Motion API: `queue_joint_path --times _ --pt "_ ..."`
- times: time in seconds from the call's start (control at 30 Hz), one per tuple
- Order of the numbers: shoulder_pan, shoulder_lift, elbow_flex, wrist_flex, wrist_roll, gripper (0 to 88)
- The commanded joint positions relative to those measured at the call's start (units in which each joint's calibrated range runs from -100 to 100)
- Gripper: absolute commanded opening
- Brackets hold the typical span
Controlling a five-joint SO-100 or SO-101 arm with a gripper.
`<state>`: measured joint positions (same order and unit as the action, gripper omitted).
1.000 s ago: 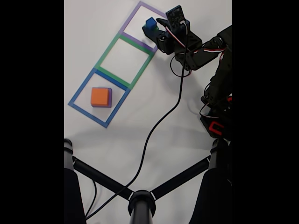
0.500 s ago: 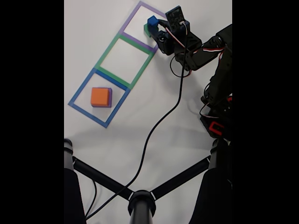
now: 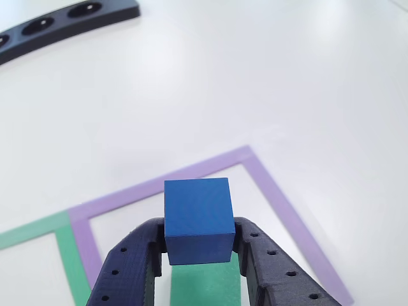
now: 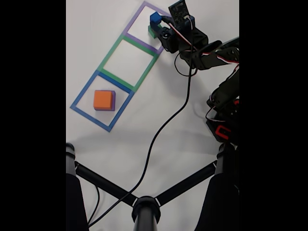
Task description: Tower of hanoi
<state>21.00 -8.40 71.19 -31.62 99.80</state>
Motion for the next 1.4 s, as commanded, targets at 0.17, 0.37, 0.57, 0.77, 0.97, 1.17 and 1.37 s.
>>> queue_joint_path --times 0.17,0.37,0.57,0.77,0.97,1.17,1.37 --pt "-2.9 -28.9 -8.4 40.3 0.2 3.0" --pt "-5.2 -39.8 -22.5 71.7 0.2 2.7" --pt "-8.8 -40.4 -45.8 99.2 0.2 2.4" --pt "-12.9 -40.8 -60.1 115.7 -4.2 2.4" --pt "-17.5 -42.6 -67.0 123.4 -7.9 2.6" --pt "-21.0 -43.3 -70.1 126.7 -9.0 2.7" --pt "-21.9 -43.8 -63.1 121.5 -6.8 3.2"
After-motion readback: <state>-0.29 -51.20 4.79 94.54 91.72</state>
